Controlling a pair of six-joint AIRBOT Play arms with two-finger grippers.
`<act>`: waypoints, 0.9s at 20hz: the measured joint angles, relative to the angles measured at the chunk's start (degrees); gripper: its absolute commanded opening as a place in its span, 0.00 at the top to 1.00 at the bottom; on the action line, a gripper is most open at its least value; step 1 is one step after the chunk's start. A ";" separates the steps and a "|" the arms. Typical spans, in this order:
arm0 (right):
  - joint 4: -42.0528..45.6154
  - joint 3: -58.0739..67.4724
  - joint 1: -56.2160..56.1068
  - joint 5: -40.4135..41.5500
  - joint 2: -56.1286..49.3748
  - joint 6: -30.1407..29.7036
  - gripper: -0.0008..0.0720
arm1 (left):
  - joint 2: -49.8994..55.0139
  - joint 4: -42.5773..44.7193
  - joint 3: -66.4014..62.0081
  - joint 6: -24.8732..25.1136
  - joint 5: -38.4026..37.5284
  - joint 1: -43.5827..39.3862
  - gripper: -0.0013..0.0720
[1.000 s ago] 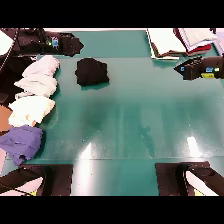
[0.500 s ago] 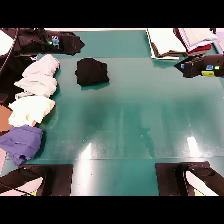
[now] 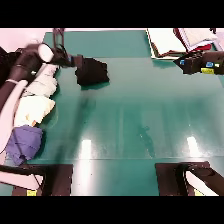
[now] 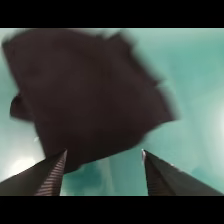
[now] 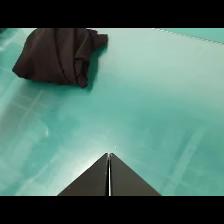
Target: Fold the shirts.
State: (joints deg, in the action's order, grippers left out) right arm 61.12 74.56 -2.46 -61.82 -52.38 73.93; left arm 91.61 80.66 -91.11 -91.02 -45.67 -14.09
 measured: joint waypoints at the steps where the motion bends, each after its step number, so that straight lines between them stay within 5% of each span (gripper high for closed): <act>1: -0.04 0.00 -0.02 0.04 0.00 0.00 0.97 | 2.67 0.33 0.02 -0.11 0.31 0.28 0.21; 5: -0.09 0.00 -0.02 0.26 0.00 0.00 0.97 | 10.29 -2.01 0.00 -0.39 4.39 0.76 0.22; 7: -0.13 0.00 -0.04 0.31 0.00 0.00 0.97 | 11.80 -3.13 -0.42 -0.44 6.49 0.92 0.87; 8: -0.13 0.00 -0.02 0.33 0.00 0.00 0.97 | 12.24 -3.41 -0.85 -0.44 6.91 0.94 0.93; 13: -0.11 0.50 -0.04 0.39 -0.02 0.00 0.97 | 10.67 -3.89 -9.18 0.66 3.13 1.01 0.95; 18: 0.35 5.29 0.00 0.81 -0.02 0.00 0.97 | -5.33 -3.58 -17.97 4.35 -0.35 0.98 0.95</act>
State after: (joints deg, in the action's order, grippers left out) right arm 61.47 79.85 -2.46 -61.01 -52.40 73.93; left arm 86.28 77.08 -109.08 -86.67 -46.02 -13.10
